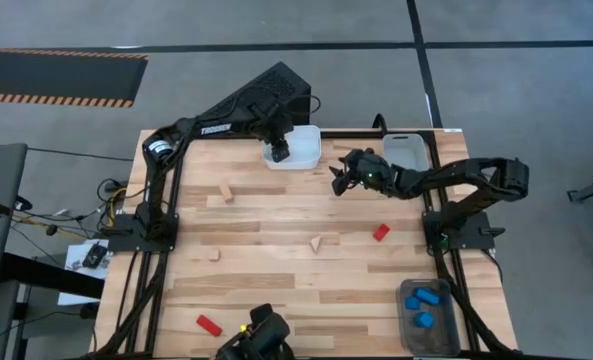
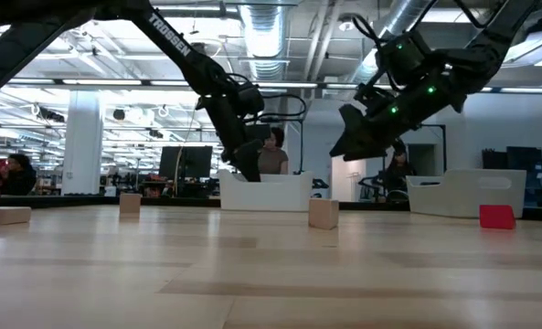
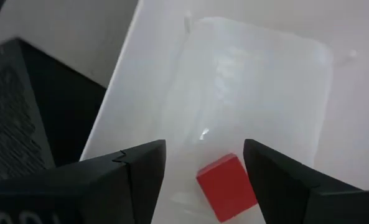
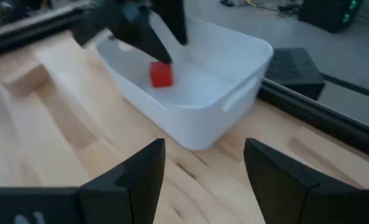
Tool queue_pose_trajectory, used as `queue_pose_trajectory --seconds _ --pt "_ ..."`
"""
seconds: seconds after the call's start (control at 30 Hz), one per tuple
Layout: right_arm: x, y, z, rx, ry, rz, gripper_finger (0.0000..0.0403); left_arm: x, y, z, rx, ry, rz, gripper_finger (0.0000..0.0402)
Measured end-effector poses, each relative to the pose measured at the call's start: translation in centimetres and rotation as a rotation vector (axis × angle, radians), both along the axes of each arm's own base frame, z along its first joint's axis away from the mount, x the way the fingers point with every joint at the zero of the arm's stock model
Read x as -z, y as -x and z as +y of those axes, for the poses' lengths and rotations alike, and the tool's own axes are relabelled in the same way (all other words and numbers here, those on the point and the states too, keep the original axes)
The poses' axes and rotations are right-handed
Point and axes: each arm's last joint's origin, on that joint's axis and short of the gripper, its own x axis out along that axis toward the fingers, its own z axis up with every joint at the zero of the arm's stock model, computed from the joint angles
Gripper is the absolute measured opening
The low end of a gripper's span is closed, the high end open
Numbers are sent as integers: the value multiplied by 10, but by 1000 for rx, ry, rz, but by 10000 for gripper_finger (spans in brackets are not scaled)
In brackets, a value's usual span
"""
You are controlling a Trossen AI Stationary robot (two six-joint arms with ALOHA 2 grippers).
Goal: Sort & place blocks by color
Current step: Put the top red block into the white bin
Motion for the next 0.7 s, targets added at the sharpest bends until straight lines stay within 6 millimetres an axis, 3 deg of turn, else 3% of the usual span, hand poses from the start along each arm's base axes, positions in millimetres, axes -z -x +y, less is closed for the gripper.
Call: queue_pose_trajectory --seconds 0.23,0.43,0.53,0.7 --pt "0 2 8 -58 -29 187 238 -15 -1 -24 25 151 -24 195" --pt "-15 9 38 -138 -131 422 229 -34 -5 -65 208 347 -139 169" --pt "-18 19 58 -242 -203 526 226 -34 -3 -89 250 306 -180 150" --pt "-23 38 91 -427 -320 673 225 -29 19 -129 230 199 -231 118"
